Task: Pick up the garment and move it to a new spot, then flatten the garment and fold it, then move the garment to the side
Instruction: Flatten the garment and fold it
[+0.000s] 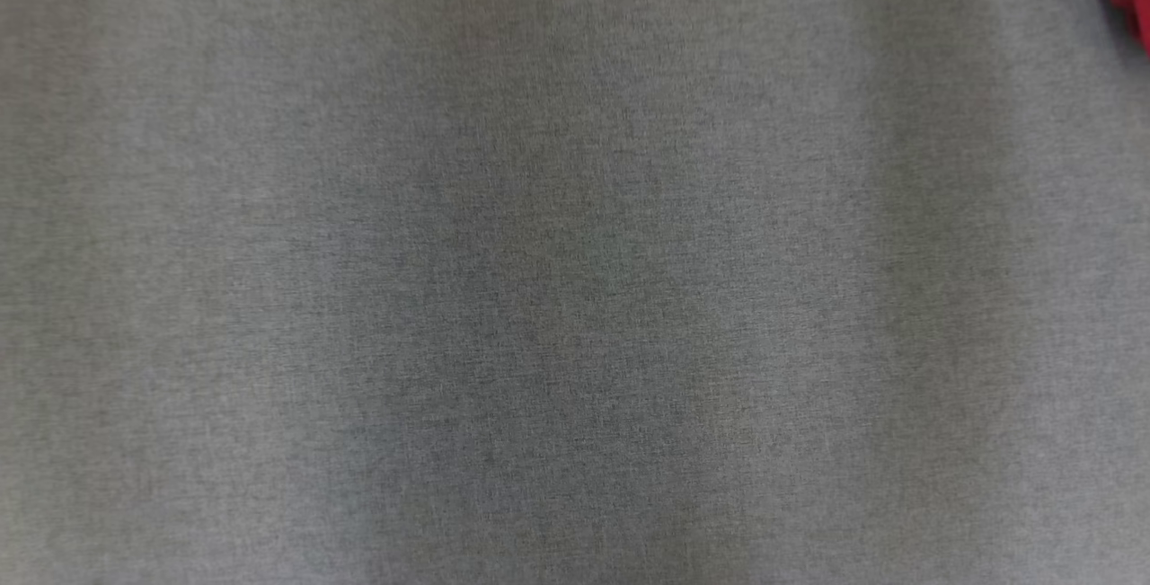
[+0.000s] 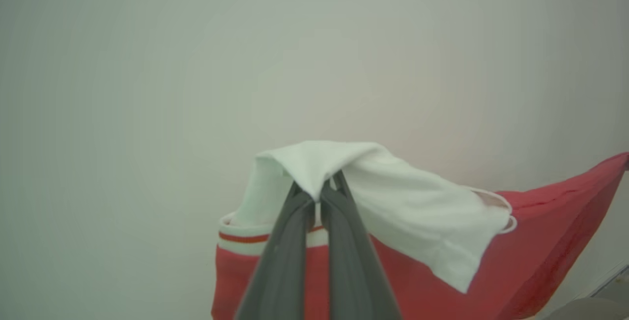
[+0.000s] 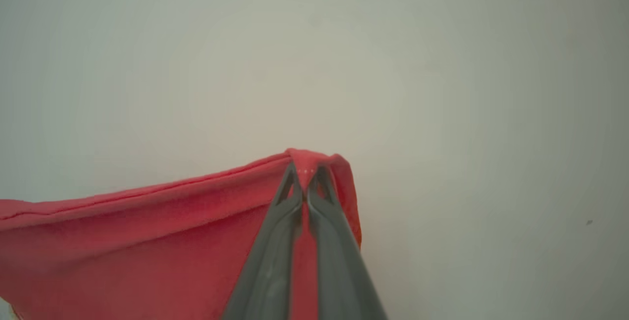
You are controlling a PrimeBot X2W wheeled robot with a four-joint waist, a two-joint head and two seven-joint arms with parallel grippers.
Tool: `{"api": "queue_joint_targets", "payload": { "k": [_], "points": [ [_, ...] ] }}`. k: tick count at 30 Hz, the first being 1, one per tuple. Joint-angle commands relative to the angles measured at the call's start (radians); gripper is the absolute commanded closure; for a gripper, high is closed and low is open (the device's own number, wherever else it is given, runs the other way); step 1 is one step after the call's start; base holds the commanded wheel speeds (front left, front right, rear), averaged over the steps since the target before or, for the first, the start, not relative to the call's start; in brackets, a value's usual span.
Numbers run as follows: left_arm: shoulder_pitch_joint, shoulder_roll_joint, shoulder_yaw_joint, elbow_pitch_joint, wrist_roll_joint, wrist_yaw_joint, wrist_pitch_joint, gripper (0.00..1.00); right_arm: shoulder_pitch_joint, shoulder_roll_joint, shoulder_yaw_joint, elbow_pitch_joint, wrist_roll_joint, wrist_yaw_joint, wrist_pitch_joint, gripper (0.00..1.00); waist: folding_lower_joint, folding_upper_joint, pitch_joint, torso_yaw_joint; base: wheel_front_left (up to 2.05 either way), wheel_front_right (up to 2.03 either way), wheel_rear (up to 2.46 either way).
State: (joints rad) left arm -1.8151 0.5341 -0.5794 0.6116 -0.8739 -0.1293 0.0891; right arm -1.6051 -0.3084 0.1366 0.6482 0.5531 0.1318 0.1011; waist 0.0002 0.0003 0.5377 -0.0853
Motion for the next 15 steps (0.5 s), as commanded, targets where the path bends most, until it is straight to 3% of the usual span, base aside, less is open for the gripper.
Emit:
{"api": "queue_joint_targets", "payload": {
  "k": [1, 8, 15],
  "points": [
    [-0.022, 0.000, -0.020, 0.010, -0.018, -0.001, -0.012, 1.00, -0.026, -0.018, 0.014, 0.015, -0.002, -0.003, -0.009, 1.00, -0.0002, -0.0003, 0.026, 0.003, 0.00, 0.00, 0.00],
    [-0.059, 0.020, -0.108, 0.076, -0.091, 0.000, -0.065, 1.00, -0.063, -0.058, 0.102, 0.089, 0.041, -0.003, -0.038, 1.00, -0.0002, -0.0003, 0.035, 0.021, 0.00, 0.00, 0.00],
    [-0.006, 0.035, -0.146, 0.099, -0.153, 0.000, -0.121, 1.00, -0.008, -0.092, 0.173, 0.080, 0.100, -0.003, -0.060, 1.00, -0.0002, -0.0003, 0.016, 0.028, 0.00, 0.00, 0.00]
  ]
}}
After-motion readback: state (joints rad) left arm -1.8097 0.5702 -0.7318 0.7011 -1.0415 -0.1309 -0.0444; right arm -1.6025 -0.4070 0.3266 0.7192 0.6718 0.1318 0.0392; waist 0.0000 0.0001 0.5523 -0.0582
